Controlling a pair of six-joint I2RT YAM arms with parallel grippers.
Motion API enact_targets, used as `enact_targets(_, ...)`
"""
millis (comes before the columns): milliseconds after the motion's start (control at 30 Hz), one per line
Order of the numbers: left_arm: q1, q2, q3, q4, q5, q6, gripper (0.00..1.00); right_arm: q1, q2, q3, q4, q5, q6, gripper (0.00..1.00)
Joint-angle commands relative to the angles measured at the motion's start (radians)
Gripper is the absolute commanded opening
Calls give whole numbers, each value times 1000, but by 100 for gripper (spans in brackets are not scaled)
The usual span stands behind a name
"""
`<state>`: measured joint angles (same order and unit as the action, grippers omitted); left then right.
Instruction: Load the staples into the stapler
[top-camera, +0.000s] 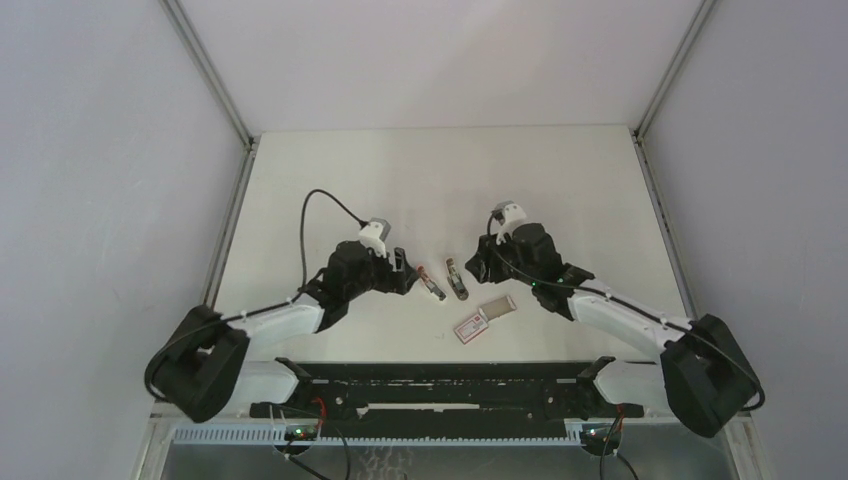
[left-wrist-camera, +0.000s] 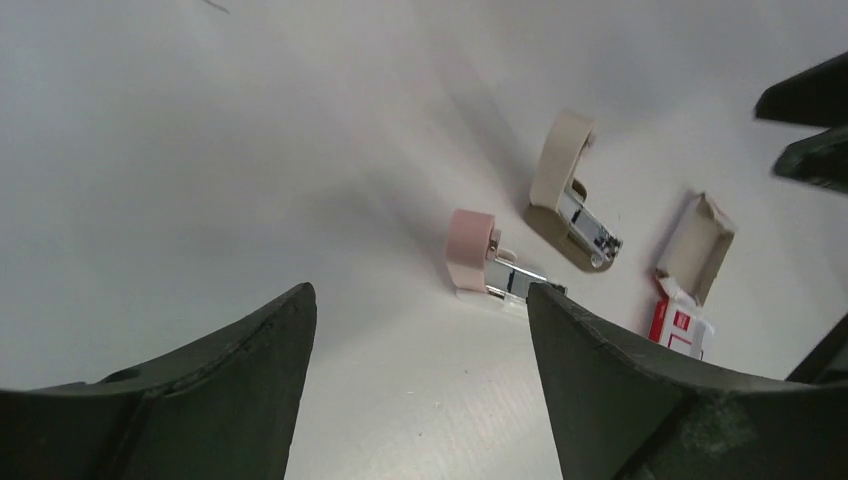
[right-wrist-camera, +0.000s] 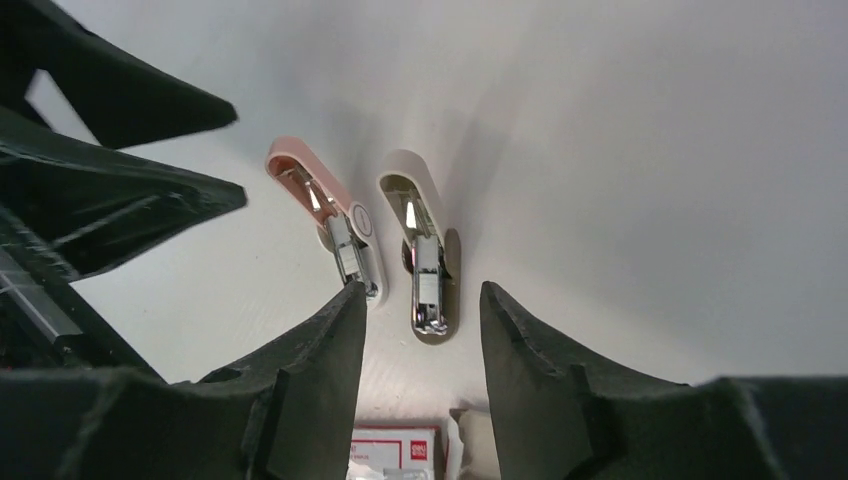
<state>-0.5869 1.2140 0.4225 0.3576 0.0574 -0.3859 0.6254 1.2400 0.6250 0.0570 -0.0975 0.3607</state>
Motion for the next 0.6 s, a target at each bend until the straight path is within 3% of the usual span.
enact_targets(0, -4, 141, 103, 122, 208, -47, 80, -42, -94, -79, 46, -108, -14, 46)
enact_targets(267, -11, 270, 133, 218, 266, -88, 74, -94, -235, -150, 31, -145, -12, 46)
enact_targets(400, -12, 285, 132, 218, 250, -84, 62, -108, -250, -159, 34, -161, -11, 46)
enact_targets(567, -13, 276, 123, 218, 234, -71, 57, -116, -235, -160, 46, -179, -7, 45)
